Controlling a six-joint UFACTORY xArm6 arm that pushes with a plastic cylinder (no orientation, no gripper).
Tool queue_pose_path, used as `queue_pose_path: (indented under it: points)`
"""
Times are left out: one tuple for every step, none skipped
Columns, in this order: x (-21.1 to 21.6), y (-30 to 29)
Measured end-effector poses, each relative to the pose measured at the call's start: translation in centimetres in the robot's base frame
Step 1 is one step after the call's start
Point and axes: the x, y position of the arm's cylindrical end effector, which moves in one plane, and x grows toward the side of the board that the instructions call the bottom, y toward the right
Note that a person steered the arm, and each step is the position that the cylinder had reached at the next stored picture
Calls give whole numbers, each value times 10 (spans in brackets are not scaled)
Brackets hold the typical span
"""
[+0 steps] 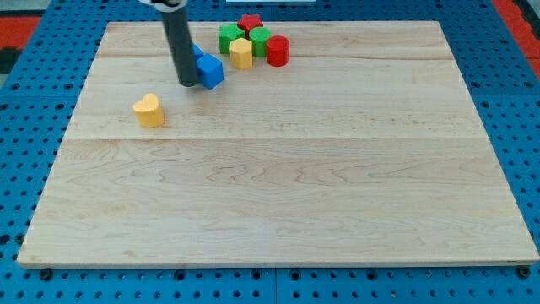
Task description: Separate the red circle from a group of blocks
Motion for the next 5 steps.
queue_pose_path:
  points:
    - [21, 47]
    - [-9, 161]
    - [-106, 207]
    - [-140, 188]
    - [-139, 111]
